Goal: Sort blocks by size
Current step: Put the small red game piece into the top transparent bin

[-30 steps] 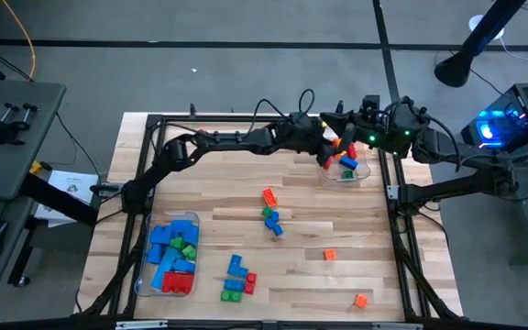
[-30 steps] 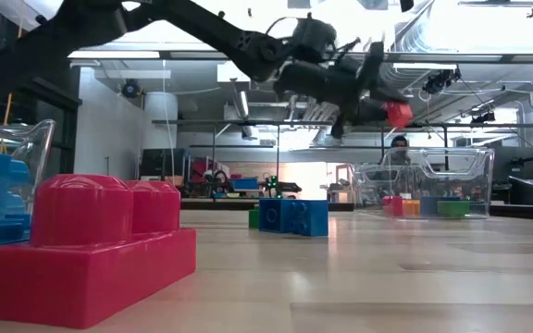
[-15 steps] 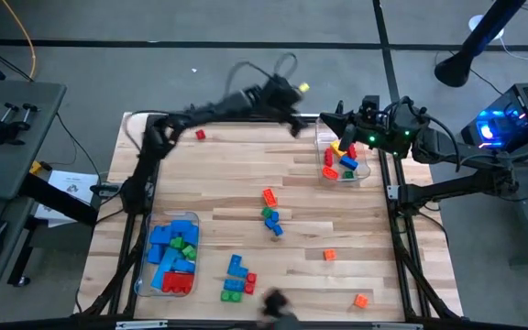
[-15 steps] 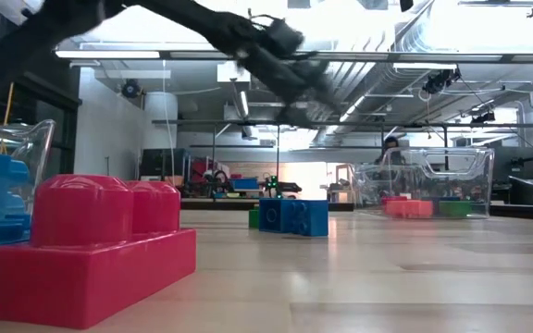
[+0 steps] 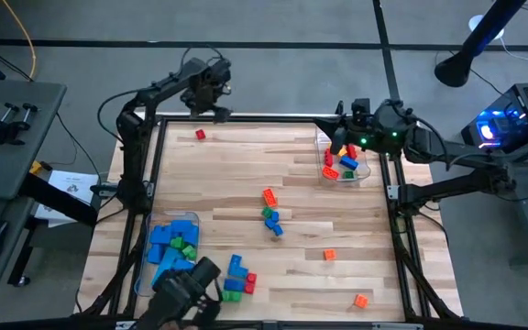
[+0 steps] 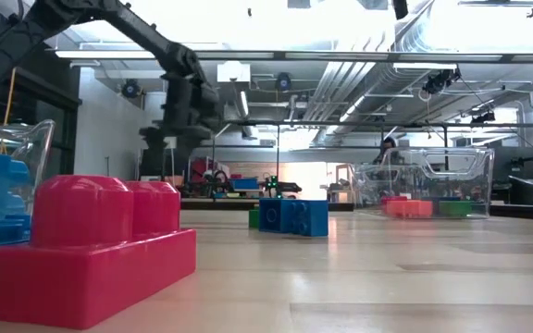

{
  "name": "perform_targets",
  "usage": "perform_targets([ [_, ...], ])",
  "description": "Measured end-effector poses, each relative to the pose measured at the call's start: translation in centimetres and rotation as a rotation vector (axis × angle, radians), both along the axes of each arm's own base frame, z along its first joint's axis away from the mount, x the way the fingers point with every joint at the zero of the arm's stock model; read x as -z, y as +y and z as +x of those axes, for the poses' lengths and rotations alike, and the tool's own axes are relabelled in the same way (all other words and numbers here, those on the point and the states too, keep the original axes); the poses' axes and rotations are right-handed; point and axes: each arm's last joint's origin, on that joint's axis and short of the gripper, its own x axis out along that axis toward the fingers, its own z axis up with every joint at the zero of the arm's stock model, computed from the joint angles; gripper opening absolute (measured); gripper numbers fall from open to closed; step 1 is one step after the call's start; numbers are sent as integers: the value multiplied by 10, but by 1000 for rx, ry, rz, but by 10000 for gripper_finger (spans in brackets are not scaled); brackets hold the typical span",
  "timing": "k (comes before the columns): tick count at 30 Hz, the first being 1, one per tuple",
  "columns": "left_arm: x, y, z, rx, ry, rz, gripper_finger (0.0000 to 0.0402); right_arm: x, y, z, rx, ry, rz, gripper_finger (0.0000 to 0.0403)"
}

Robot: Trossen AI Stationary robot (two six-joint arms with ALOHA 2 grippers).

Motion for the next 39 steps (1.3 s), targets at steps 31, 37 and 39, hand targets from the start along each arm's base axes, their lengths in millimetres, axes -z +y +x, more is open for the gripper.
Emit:
perform_targets([
  [31,-2,-97,-21,11,-71,404,1,12,-1,6,2,92,21,0],
  [37,30,-125,-49,-317,-300,556,0,13,-1,6,8,98,29,0],
  [39,42,-127,-56,-404,-304,572,0,13,-3,6,18,97,32,0],
])
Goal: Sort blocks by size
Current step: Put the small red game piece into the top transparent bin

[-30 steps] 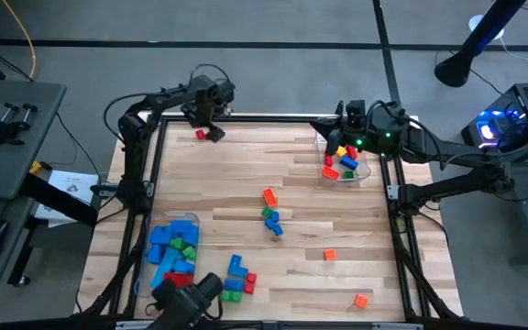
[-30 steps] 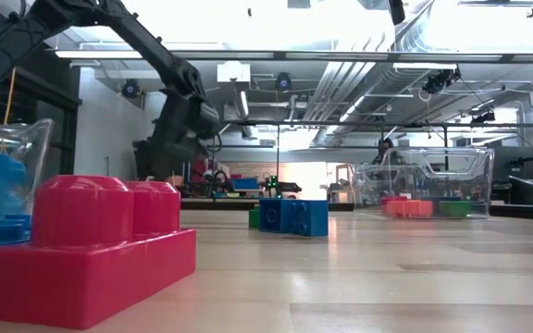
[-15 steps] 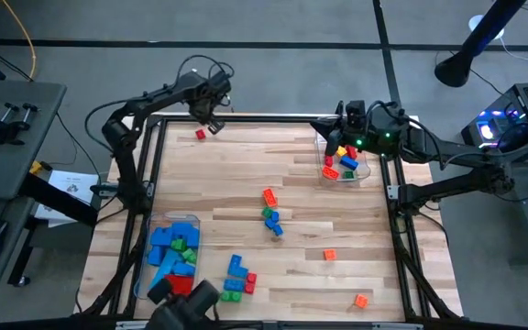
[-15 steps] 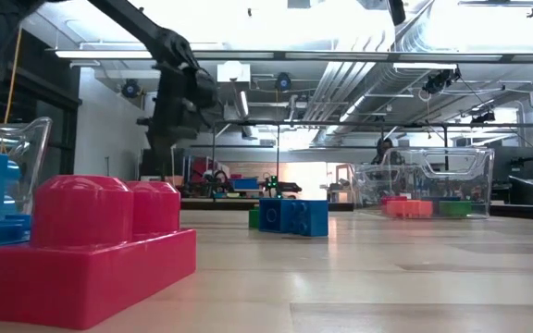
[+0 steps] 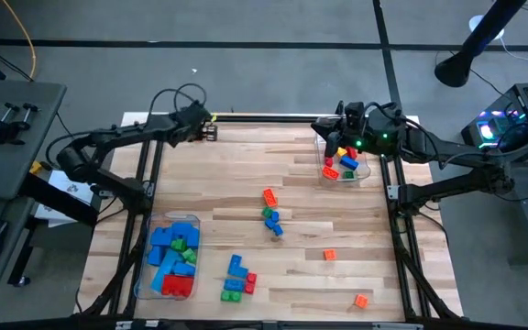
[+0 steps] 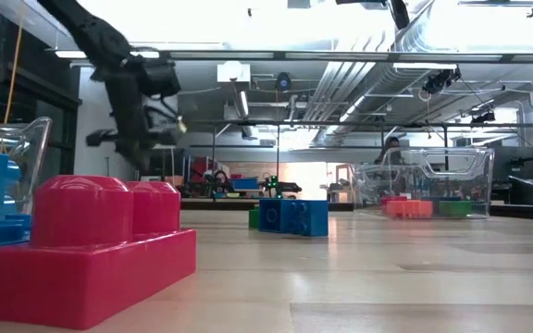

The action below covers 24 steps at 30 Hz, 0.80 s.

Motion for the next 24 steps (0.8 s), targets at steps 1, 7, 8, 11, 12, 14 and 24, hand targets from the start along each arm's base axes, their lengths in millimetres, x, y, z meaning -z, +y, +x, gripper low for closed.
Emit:
perform_targets([
  [1,6,0,-3,-33,-5,0,0,0,0,0,2,-3,6,0],
  [7,22,7,-7,-129,-33,55,0,0,0,0,9,-13,24,0],
  [8,24,10,-6,-122,-23,64,0,0,0,0,9,-15,29,0],
  [11,32,16,-4,-94,-4,70,0,0,0,0,12,-21,39,0],
  [12,35,17,-3,-90,1,62,0,0,0,0,12,-21,39,0],
  [14,43,18,-3,-86,25,38,0,0,0,0,13,-23,43,0],
  [24,50,26,4,-101,-1,84,0,0,0,0,14,-24,46,0],
])
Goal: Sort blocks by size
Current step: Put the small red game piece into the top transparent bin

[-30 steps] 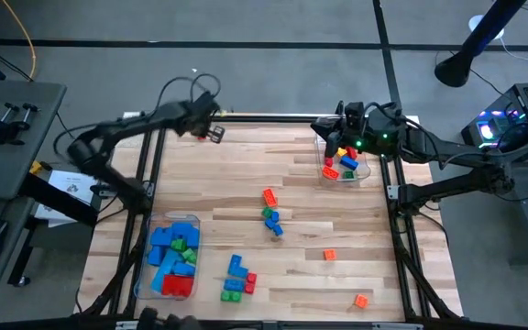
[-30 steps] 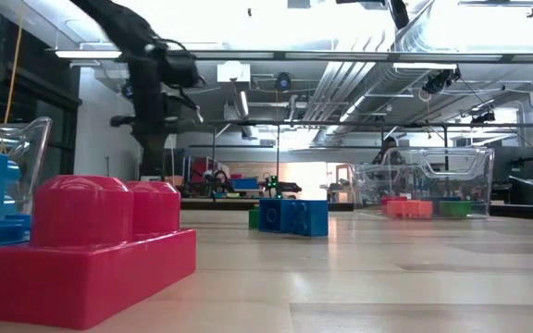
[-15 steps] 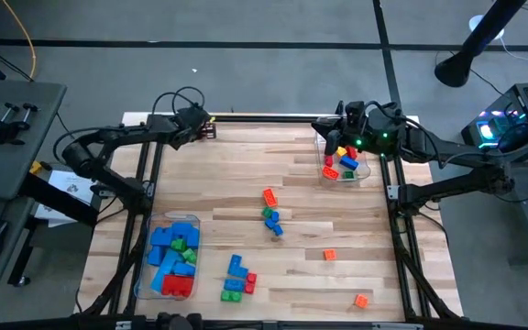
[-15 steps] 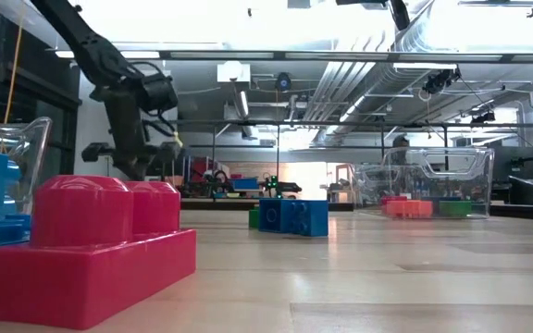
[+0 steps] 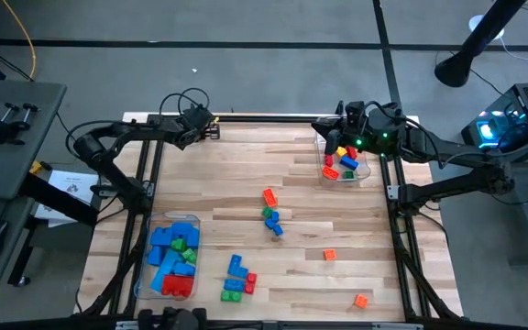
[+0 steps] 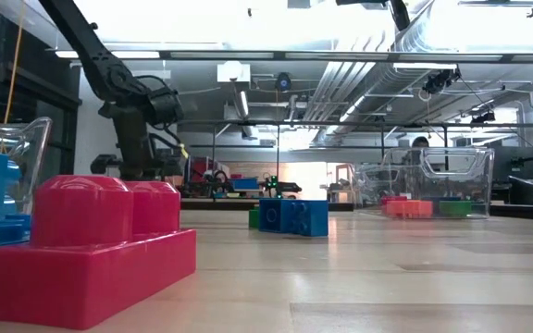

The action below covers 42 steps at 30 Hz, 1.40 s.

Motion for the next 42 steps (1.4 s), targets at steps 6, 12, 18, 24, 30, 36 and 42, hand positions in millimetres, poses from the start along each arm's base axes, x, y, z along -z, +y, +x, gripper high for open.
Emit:
perform_targets([
  [6,6,1,-2,25,64,-17,0,0,1,0,-3,0,0,0],
  [12,16,-2,4,81,71,-83,0,0,1,0,-3,1,0,0],
  [18,6,-27,23,307,24,-147,0,0,1,0,-3,5,-1,0],
  [24,-6,-75,45,592,-6,-244,0,0,1,0,-5,10,-8,0],
  [30,-10,-128,59,787,38,-313,0,2,1,0,-5,28,-6,0],
  [36,-22,-140,72,840,12,-272,0,4,1,-1,-5,48,-2,0],
  [42,-66,-130,92,1054,77,-207,0,5,1,-1,-3,48,5,0],
])
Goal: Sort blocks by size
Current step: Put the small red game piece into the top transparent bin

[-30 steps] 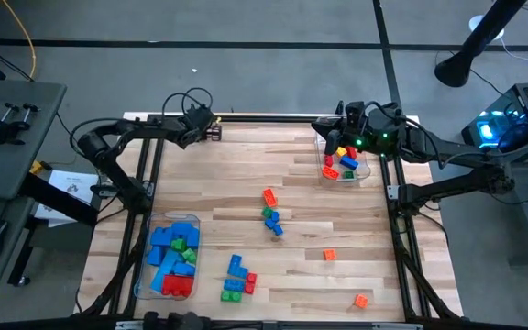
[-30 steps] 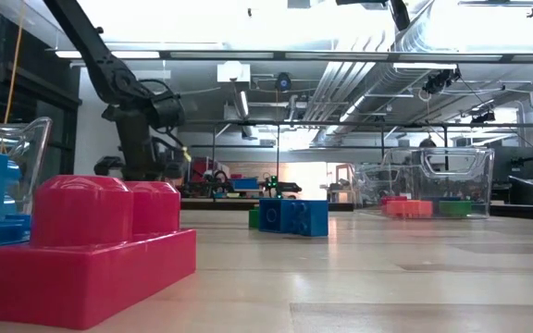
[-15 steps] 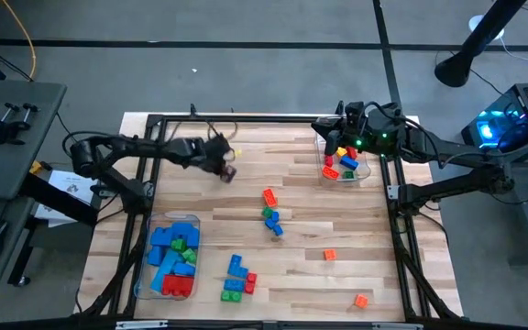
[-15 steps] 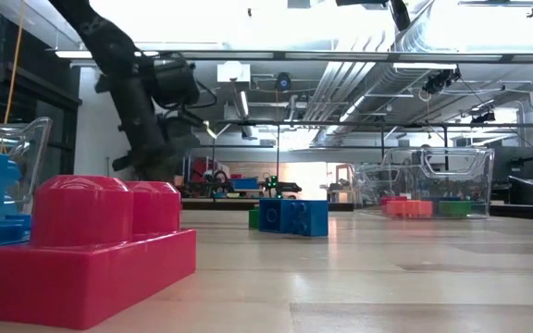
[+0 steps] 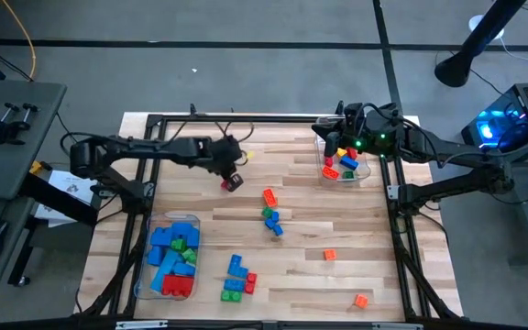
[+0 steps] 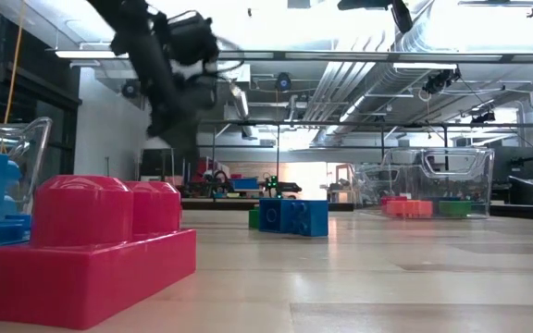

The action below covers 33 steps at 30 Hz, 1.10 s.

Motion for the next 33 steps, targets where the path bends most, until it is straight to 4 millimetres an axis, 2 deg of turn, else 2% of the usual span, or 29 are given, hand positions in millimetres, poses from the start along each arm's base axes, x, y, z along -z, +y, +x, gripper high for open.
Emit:
perform_targets([
  [4,-27,0,6,290,30,32,1,0,0,0,0,0,0,0],
  [7,-33,-2,3,457,109,73,19,0,0,0,0,4,1,0],
  [10,-28,-4,-6,559,212,64,59,0,0,0,0,5,1,0],
  [15,-17,-17,-11,691,285,66,151,1,0,1,-2,11,-3,0],
  [22,-4,-33,1,788,258,151,259,12,-2,14,-8,63,6,0],
  [27,5,-31,5,776,312,166,295,22,-3,25,-37,108,28,0],
  [33,17,-23,6,838,356,130,298,23,-3,27,-52,110,33,0],
])
